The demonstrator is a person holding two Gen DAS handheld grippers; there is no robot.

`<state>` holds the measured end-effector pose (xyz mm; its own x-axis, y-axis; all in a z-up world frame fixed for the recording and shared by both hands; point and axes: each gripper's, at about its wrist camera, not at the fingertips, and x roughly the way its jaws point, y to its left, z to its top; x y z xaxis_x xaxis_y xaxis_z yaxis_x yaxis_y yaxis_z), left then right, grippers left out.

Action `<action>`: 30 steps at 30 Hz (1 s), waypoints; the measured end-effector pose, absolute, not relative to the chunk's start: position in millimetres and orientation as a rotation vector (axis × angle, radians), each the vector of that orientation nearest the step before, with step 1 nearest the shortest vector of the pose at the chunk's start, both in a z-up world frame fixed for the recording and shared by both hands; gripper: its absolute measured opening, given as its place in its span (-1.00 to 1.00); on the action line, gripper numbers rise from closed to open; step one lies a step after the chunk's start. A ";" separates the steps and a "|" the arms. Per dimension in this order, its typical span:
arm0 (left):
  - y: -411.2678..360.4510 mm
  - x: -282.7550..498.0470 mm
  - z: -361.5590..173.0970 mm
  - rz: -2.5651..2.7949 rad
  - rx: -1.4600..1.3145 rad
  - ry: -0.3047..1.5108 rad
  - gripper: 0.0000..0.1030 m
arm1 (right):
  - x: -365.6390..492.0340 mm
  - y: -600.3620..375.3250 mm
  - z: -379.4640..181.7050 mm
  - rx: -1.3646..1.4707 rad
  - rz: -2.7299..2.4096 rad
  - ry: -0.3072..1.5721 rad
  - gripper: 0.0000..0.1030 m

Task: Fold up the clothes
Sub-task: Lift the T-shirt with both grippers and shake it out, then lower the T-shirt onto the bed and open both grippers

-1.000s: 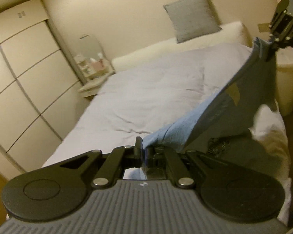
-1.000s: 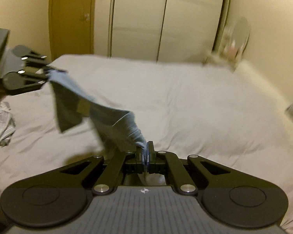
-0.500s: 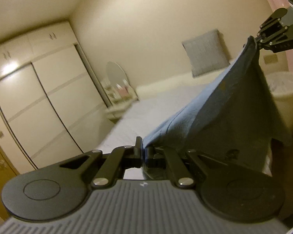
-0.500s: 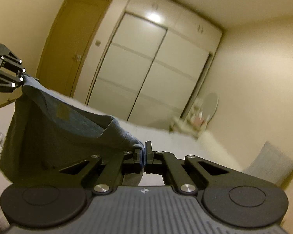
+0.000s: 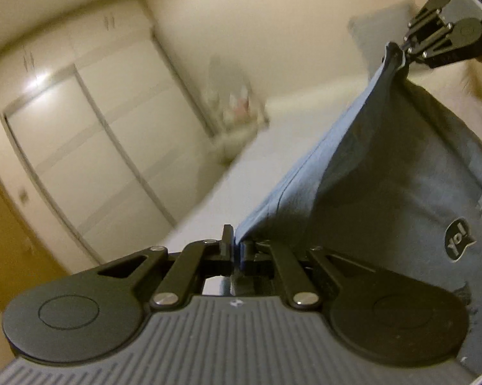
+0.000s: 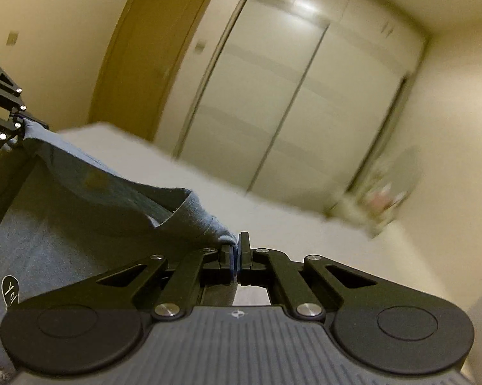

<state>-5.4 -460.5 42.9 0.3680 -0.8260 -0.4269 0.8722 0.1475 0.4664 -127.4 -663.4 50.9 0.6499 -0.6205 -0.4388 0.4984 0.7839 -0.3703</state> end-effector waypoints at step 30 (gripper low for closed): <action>-572.5 207.6 -243.3 -0.760 0.633 0.867 0.12 | -18.1 -920.3 -259.6 0.192 -0.544 0.937 -0.02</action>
<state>207.6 -572.5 -243.3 0.4260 -0.3218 -0.8456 0.7961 0.5773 0.1815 -18.1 -920.3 -259.6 0.4705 -0.3592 -0.8060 0.5216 0.8499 -0.0743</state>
